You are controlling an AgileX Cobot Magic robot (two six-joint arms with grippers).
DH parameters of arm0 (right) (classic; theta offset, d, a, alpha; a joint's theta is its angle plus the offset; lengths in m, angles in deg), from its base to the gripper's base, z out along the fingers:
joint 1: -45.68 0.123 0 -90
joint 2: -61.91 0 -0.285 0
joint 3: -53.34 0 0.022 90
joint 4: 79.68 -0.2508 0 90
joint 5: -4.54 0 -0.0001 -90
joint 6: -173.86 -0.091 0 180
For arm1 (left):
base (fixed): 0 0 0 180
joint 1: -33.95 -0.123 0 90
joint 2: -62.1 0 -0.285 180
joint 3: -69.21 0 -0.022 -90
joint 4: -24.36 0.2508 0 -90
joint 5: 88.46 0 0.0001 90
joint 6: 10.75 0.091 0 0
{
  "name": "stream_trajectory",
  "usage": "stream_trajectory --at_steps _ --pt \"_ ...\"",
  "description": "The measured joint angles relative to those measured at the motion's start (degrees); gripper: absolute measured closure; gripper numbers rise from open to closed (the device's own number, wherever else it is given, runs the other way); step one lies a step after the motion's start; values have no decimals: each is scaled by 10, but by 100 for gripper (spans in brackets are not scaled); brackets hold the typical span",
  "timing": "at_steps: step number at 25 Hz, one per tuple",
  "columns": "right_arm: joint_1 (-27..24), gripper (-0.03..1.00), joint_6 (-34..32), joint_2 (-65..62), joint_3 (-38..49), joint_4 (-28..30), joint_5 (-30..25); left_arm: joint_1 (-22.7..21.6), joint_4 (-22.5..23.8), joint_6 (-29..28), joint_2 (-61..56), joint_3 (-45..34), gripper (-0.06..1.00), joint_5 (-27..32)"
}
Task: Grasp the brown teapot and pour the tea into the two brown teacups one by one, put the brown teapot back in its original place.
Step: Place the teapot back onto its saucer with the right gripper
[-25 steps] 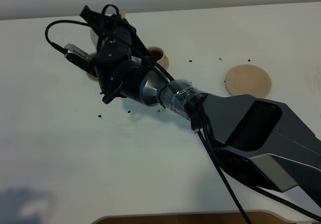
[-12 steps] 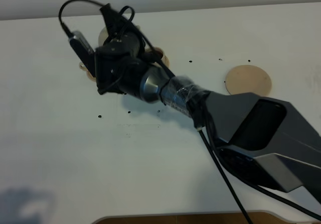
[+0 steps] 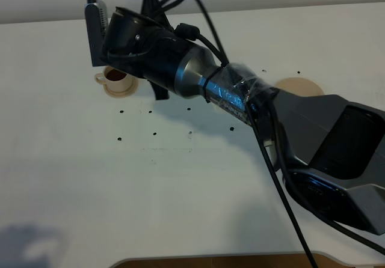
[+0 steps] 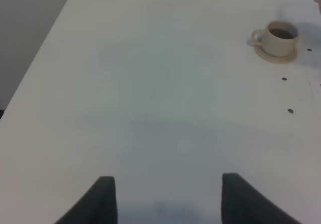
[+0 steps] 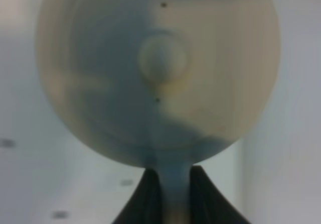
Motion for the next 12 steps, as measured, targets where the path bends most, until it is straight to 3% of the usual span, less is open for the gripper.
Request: stream_trajectory --at_steps 6,12 --pt "-1 85 -121 -6 0 -96 -38 0 0 0 0 0 45 0" --pt "-10 85 -213 -3 0 -219 -39 0 0 0 0 0 45 0"
